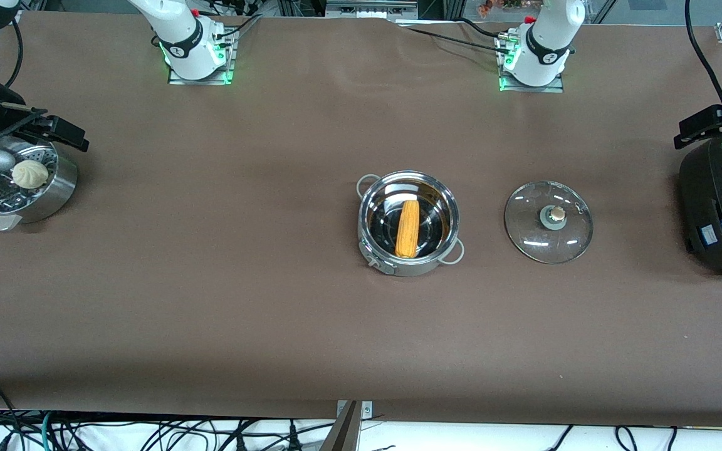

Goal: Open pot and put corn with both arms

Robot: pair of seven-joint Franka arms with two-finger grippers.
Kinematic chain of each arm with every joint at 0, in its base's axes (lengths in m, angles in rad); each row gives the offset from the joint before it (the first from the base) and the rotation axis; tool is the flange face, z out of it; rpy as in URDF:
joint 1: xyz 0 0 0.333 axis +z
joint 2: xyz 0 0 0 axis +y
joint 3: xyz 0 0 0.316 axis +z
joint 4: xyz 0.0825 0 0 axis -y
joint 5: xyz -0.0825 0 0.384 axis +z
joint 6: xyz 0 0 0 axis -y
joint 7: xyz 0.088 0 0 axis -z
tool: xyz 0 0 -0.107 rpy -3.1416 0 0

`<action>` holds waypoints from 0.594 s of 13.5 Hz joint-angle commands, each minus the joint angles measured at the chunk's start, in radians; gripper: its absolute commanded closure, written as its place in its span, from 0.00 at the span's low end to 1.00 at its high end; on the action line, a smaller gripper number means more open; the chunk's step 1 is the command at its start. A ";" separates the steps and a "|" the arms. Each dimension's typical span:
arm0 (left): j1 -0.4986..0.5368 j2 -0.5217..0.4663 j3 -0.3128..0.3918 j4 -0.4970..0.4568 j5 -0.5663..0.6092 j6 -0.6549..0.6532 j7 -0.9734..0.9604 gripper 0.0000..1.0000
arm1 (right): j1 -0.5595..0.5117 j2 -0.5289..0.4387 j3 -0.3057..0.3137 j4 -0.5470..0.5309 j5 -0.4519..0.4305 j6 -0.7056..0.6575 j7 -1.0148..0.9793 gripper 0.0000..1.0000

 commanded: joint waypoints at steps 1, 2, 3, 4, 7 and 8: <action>-0.002 0.014 0.004 0.031 -0.014 -0.014 -0.007 0.00 | -0.011 0.046 0.010 0.062 0.007 -0.029 -0.011 0.00; -0.002 0.014 0.004 0.031 -0.014 -0.014 -0.007 0.00 | -0.011 0.047 0.010 0.062 0.007 -0.029 -0.008 0.00; -0.002 0.014 0.004 0.031 -0.014 -0.012 -0.007 0.00 | -0.011 0.047 0.010 0.062 0.006 -0.026 -0.008 0.00; 0.000 0.014 0.004 0.029 -0.014 -0.014 -0.007 0.00 | -0.011 0.052 0.010 0.064 0.006 -0.023 -0.008 0.00; 0.000 0.014 0.004 0.029 -0.016 -0.014 -0.007 0.00 | -0.011 0.064 0.010 0.067 0.004 -0.015 -0.008 0.00; 0.000 0.014 0.004 0.029 -0.016 -0.014 -0.007 0.00 | -0.011 0.073 0.010 0.082 0.006 -0.015 -0.008 0.00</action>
